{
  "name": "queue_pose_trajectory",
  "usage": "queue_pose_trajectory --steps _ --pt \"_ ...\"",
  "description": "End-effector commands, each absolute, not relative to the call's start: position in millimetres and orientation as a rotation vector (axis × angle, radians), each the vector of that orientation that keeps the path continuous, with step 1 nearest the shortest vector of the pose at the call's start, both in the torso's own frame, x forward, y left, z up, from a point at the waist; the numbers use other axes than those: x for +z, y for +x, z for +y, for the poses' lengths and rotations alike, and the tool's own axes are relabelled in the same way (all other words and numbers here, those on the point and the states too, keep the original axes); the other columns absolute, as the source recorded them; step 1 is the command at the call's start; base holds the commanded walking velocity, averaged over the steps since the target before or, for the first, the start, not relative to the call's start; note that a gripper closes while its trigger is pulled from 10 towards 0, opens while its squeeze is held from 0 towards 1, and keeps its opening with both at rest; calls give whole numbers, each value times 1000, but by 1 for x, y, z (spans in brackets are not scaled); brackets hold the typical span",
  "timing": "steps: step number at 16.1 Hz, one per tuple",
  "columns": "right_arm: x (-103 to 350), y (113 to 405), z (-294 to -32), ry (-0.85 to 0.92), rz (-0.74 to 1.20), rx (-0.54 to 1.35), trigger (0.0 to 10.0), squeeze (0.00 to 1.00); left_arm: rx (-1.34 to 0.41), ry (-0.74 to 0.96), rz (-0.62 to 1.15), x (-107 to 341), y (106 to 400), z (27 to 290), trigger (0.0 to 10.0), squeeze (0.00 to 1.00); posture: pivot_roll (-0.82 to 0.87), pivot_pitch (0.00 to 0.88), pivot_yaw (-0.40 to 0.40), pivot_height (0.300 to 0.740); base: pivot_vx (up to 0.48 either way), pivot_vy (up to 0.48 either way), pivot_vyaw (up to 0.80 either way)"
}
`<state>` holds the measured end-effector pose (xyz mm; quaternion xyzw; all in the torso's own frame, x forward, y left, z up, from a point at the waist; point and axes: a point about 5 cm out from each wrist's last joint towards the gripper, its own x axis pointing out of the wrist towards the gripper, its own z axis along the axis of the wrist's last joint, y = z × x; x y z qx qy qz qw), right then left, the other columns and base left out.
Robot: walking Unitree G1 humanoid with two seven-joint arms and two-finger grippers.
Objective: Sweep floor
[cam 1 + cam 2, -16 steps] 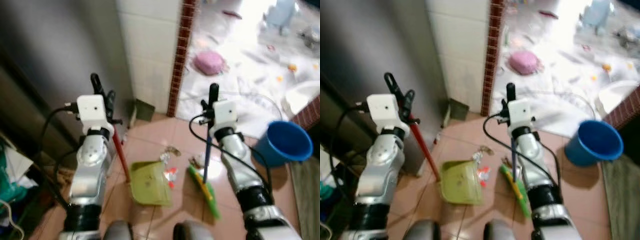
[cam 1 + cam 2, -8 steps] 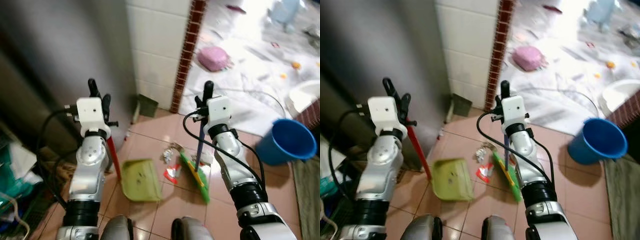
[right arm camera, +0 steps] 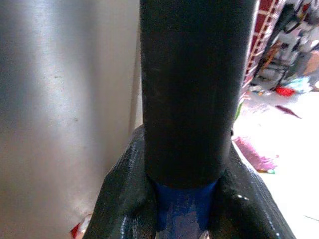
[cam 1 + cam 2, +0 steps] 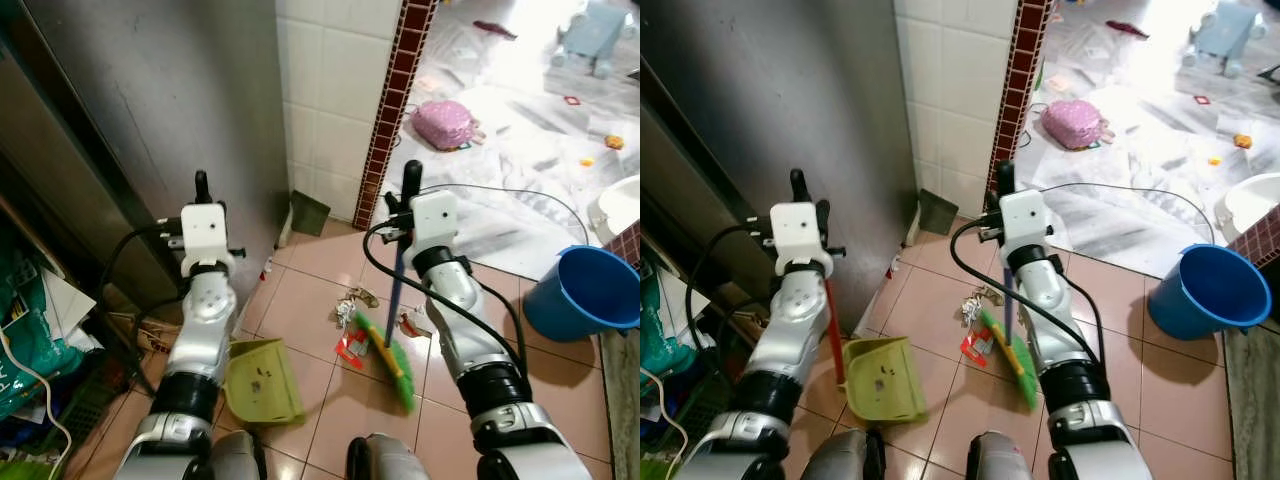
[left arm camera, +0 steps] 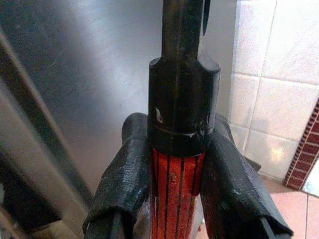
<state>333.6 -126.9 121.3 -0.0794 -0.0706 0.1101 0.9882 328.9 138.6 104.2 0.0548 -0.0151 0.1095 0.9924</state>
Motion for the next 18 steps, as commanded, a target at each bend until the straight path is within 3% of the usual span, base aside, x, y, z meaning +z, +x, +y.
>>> queue_pose_trajectory --steps 1,5,13,15,16,18 --pt "129 335 -120 -98 -164 257 10000 0 192 117 -61 109 333 129 10000 0 -40 133 -13 740 0 0 0" --pt "123 324 -98 23 -86 455 10000 0 178 84 24 92 335 127 10000 0 -51 130 -8 740 0 0 0" --pt "162 340 -99 311 -89 392 10000 0 143 69 60 85 340 121 10000 0 -57 116 -7 740 0 0 0" --pt "182 345 -102 176 -153 385 10000 0 130 46 69 83 340 121 10000 0 -55 114 -10 740 0 0 0" --pt "194 346 -104 -60 -253 390 10000 0 118 25 80 82 340 120 10000 0 -55 114 -10 740 0 0 0" --pt "199 347 -112 -77 -282 355 10000 0 115 36 70 83 340 119 10000 0 -59 116 -8 740 0 0 0"
